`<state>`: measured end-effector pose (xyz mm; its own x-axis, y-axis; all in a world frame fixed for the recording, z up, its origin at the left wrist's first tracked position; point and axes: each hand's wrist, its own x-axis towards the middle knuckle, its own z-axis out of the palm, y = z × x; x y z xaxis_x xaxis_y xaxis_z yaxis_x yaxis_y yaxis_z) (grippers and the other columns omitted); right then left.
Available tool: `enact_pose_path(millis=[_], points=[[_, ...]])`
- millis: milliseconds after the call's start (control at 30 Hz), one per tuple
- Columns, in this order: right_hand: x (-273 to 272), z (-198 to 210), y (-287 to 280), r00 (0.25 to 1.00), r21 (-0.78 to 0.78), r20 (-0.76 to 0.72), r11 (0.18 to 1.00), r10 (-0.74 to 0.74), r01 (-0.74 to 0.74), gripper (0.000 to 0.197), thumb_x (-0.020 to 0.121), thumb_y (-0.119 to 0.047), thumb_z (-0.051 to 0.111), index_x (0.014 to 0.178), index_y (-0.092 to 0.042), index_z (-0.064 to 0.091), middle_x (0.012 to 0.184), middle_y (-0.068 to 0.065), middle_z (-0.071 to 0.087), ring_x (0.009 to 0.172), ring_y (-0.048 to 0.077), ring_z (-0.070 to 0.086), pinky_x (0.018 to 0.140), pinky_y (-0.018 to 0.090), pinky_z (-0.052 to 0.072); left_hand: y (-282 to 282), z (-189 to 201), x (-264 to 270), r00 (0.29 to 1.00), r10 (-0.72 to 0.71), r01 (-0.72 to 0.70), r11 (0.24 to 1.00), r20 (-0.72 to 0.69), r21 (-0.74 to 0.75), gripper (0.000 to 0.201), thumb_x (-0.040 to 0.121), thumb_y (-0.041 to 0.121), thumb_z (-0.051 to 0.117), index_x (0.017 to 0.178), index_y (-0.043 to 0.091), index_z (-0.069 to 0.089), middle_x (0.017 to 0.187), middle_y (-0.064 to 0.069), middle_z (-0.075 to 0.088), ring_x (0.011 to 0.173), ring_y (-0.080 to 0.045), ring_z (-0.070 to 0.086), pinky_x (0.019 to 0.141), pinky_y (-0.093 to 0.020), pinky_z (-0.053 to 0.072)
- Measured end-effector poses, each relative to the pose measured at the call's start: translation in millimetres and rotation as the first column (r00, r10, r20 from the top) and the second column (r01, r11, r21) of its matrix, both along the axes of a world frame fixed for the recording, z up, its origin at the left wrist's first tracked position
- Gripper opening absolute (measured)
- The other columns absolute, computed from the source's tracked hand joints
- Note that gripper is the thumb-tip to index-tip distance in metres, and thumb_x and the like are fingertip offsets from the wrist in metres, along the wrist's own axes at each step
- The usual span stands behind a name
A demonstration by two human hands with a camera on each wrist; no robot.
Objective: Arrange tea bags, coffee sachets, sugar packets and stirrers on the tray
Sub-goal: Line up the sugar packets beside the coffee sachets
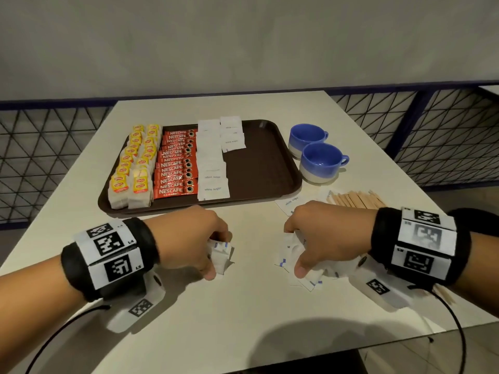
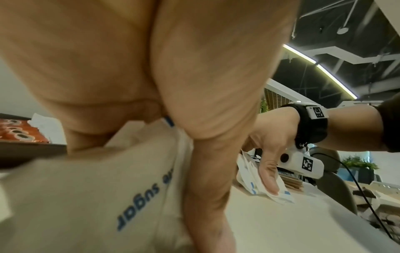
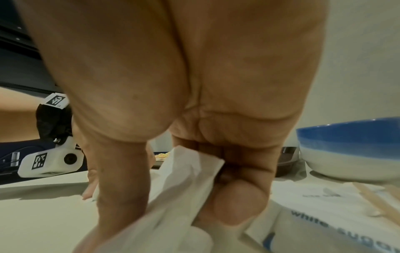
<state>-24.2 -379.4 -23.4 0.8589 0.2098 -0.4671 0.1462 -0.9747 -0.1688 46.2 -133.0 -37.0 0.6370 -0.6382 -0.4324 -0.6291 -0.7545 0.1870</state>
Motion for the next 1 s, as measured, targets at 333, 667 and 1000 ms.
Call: enact_pose_path(millis=[333, 667, 1000], points=[[-2.6, 26.7, 3.1, 0.994, 0.486, 0.023, 0.87, -0.107, 0.082, 0.024, 0.077, -0.045, 0.09, 0.088, -0.028, 0.077, 0.081, -0.016, 0.076, 0.073, 0.007, 0.07, 0.075, 0.027, 0.057, 8.7, 1.5, -7.5, 0.868, 0.144, -0.412, 0.744, -0.475, -0.527, 0.036, 0.092, 0.051, 0.072, 0.106, 0.019, 0.063, 0.099, -0.004, 0.075, 0.086, -0.021, 0.073, 0.08, -0.045, 0.058], [4.9, 15.3, 27.4, 0.953, 0.8, 0.013, 0.575, -0.303, 0.172, 0.028, 0.081, -0.026, 0.088, 0.108, -0.022, 0.08, 0.099, -0.005, 0.081, 0.093, 0.018, 0.078, 0.093, 0.049, 0.06, -20.0, -14.8, -26.2, 0.012, -0.378, -0.927, 0.344, -0.926, -0.152, 0.076, 0.098, 0.074, 0.033, 0.144, 0.018, 0.057, 0.123, -0.029, 0.063, 0.098, -0.048, 0.063, 0.068, -0.059, 0.061], [15.4, 22.6, 3.0, 0.844, 0.783, 0.151, 0.583, -0.515, 0.216, 0.045, 0.073, -0.05, 0.088, 0.108, -0.03, 0.068, 0.078, -0.005, 0.062, 0.062, 0.004, 0.055, 0.061, 0.018, 0.049, -30.4, -13.9, -26.1, 0.213, -0.327, -0.939, 0.193, -0.921, -0.286, 0.036, 0.1, 0.015, 0.055, 0.136, 0.014, 0.053, 0.102, -0.028, 0.066, 0.074, -0.041, 0.066, 0.045, -0.036, 0.053]])
